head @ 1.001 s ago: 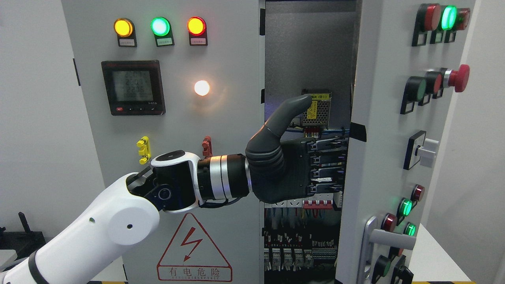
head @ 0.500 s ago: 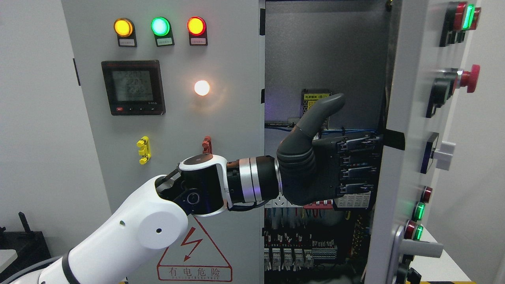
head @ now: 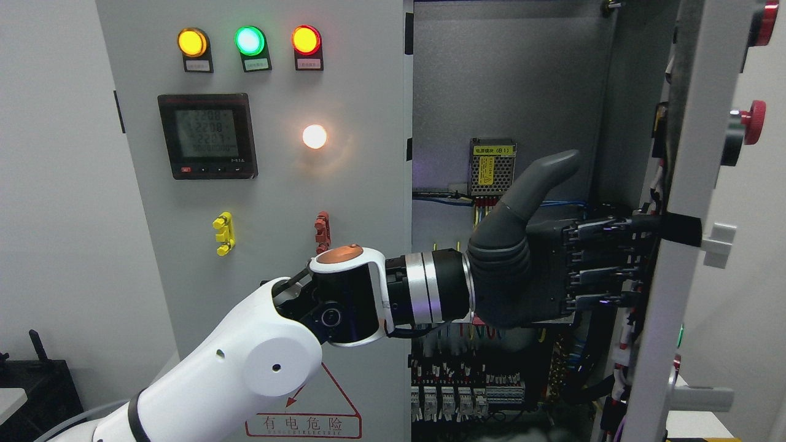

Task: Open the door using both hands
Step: 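Hook left fingers behind the button-panel door edge and pull it outward, then sweep the left arm outward, pushing the door farther open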

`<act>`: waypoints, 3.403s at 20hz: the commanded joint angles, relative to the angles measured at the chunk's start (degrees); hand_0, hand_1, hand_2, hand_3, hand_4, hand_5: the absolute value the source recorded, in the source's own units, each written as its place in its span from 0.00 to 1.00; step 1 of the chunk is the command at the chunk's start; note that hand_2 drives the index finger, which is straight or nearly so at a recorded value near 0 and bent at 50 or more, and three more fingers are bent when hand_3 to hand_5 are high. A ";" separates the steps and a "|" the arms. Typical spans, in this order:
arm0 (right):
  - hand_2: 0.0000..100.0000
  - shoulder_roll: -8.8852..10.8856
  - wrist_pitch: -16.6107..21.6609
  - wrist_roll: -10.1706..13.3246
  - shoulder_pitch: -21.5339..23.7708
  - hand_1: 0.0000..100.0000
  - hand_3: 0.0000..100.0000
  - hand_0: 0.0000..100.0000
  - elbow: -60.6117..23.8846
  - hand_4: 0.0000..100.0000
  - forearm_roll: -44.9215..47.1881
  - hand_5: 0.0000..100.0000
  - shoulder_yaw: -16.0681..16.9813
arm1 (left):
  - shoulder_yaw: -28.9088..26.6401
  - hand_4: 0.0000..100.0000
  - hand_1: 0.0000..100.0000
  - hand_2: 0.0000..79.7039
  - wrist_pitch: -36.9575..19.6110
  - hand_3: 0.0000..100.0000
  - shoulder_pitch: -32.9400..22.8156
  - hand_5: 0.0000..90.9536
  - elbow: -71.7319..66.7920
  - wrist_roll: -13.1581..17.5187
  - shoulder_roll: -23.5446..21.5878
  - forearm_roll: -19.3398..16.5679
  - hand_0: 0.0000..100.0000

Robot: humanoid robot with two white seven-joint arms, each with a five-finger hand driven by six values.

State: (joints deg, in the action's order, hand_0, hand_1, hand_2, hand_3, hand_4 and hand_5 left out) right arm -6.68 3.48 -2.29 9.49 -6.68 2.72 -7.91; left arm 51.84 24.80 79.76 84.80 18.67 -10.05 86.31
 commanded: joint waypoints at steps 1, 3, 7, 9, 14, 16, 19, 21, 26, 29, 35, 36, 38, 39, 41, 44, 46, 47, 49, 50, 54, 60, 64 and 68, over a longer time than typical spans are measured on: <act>0.00 0.00 0.04 0.00 0.00 0.00 0.00 0.00 0.00 0.00 0.00 0.00 0.00 | 0.27 0.04 0.00 0.00 -0.19 0.00 0.05 0.00 1.68 -1.44 4.16 -0.09 0.00; 0.00 0.00 0.04 0.00 0.00 0.00 0.00 0.00 0.00 0.00 0.00 0.00 0.00 | 0.45 0.04 0.00 0.00 -0.45 0.00 0.13 0.00 1.68 -1.45 4.52 -0.17 0.00; 0.00 0.00 0.04 0.00 0.00 0.00 0.00 0.00 0.00 0.00 0.00 0.00 0.00 | 0.71 0.04 0.00 0.00 -1.24 0.00 0.13 0.00 1.68 -1.45 5.57 -2.02 0.00; 0.00 0.00 0.04 0.00 0.00 0.00 0.00 0.00 0.00 0.00 0.00 0.00 0.00 | 0.80 0.04 0.00 0.00 -1.24 0.00 0.22 0.00 1.68 -1.45 6.18 -2.11 0.00; 0.00 0.00 0.04 0.00 0.00 0.00 0.00 0.00 0.00 0.00 0.00 0.00 0.00 | 3.34 0.04 0.00 0.00 -3.52 0.00 0.31 0.00 1.60 -2.50 8.56 -4.92 0.00; 0.00 0.00 0.04 0.00 0.00 0.00 0.00 0.00 0.00 0.00 0.00 0.00 0.00 | 4.14 0.04 0.00 0.00 -4.05 0.00 0.40 0.00 1.51 -2.76 8.91 -4.92 0.00; 0.00 0.00 0.04 0.00 0.00 0.00 0.00 0.00 0.00 0.00 0.00 0.00 0.00 | 5.37 0.04 0.00 0.00 -5.02 0.00 0.40 0.00 1.33 -3.64 10.31 -5.01 0.00; 0.00 0.00 0.04 0.00 0.00 0.00 0.00 0.00 0.00 0.00 0.00 0.00 0.00 | 6.42 0.04 0.00 0.00 -6.25 0.00 0.48 0.00 1.24 -4.43 11.02 -5.10 0.00; 0.00 0.00 0.04 0.00 0.00 0.00 0.00 0.00 0.00 0.00 0.00 0.00 0.00 | 8.10 0.04 0.00 0.00 -7.31 0.00 0.48 0.00 0.37 -4.43 12.77 -5.27 0.00; 0.00 0.00 0.04 0.00 0.00 0.00 0.00 0.00 0.00 0.00 0.00 0.00 0.00 | 8.18 0.04 0.00 0.00 -8.01 0.00 0.48 0.00 0.01 -4.52 13.66 -5.27 0.00; 0.00 0.00 0.04 0.00 0.00 0.00 0.00 0.00 0.00 0.00 0.00 0.00 0.00 | 8.98 0.04 0.00 0.00 -10.30 0.00 0.57 0.00 0.01 -5.93 13.83 -5.27 0.00; 0.00 0.00 0.04 0.00 0.00 0.00 0.00 0.00 0.00 0.00 0.00 0.00 0.00 | 9.06 0.04 0.00 0.00 -10.30 0.00 0.57 0.00 0.01 -5.93 13.83 -5.27 0.00; 0.00 0.00 0.04 0.00 0.00 0.00 0.00 0.00 0.00 0.00 0.00 0.00 0.00 | 9.41 0.04 0.00 0.00 -10.91 0.00 0.57 0.00 0.01 -6.02 14.01 -5.27 0.00; 0.00 0.00 0.04 0.00 0.00 0.00 0.00 0.00 0.00 0.00 0.00 0.00 0.00 | 10.20 0.04 0.00 0.00 -11.52 0.00 0.57 0.00 -0.16 -6.02 14.01 -5.19 0.00; 0.00 0.00 0.04 0.00 0.00 0.00 0.00 0.00 0.00 0.00 0.00 0.00 0.00 | 11.17 0.04 0.00 0.00 -12.93 0.00 0.57 0.00 -1.13 -6.89 14.18 -5.19 0.00; 0.00 0.00 0.04 0.00 0.00 0.00 0.00 0.00 0.00 0.00 0.00 0.00 0.00 | 12.40 0.04 0.00 0.00 -14.25 0.00 0.57 0.00 -1.83 -9.18 14.18 -5.10 0.00; 0.00 0.00 0.04 0.00 0.00 0.00 0.00 0.00 0.00 0.00 0.00 0.00 0.00 | 12.40 0.04 0.00 0.00 -14.51 0.00 0.57 0.00 -2.09 -10.05 14.18 -5.10 0.00; 0.00 0.00 0.04 0.00 0.00 0.00 0.00 0.00 0.00 0.00 0.00 0.00 0.00 | 12.49 0.04 0.00 0.00 -14.52 0.00 0.57 0.00 -2.18 -10.84 14.18 -5.10 0.00; 0.00 0.00 0.04 0.00 0.00 0.00 0.00 0.00 0.00 0.00 0.00 0.00 0.00 | 12.49 0.04 0.00 0.00 -14.52 0.00 0.57 0.00 -2.45 -11.55 14.18 -5.01 0.00; 0.00 0.00 0.04 0.00 0.00 0.00 0.00 0.00 0.00 0.00 0.00 0.00 0.00 | 12.67 0.04 0.00 0.00 -14.52 0.00 0.57 0.00 -2.45 -11.64 14.27 -5.01 0.00; 0.00 0.00 0.04 0.00 0.00 0.00 0.00 0.00 0.00 0.00 0.00 0.00 0.00 | 13.46 0.04 0.00 0.00 -14.52 0.00 0.57 0.00 -2.45 -11.82 14.36 -4.92 0.00; 0.00 0.00 0.04 0.00 0.00 0.00 0.00 0.00 0.00 0.00 0.00 0.00 0.00 | 13.37 0.04 0.00 0.00 -14.78 0.00 0.57 0.00 -2.27 -11.82 14.27 -4.92 0.00; 0.00 0.00 0.04 0.00 0.00 0.00 0.00 0.00 0.00 0.00 0.00 0.00 0.00 | 13.11 0.04 0.00 0.00 -14.78 0.00 0.66 0.00 -2.10 -11.73 14.27 -4.92 0.00; 0.00 0.00 0.04 0.00 0.00 0.00 0.00 0.00 0.00 0.00 0.00 0.00 0.00 | 11.97 0.04 0.00 0.00 -14.69 0.00 1.01 0.00 -1.83 -11.55 14.27 -4.83 0.00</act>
State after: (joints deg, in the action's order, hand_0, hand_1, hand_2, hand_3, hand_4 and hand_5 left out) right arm -6.68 3.48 -2.27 9.49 -6.68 2.72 -7.91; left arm 64.41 10.05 80.43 82.86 6.73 4.08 81.40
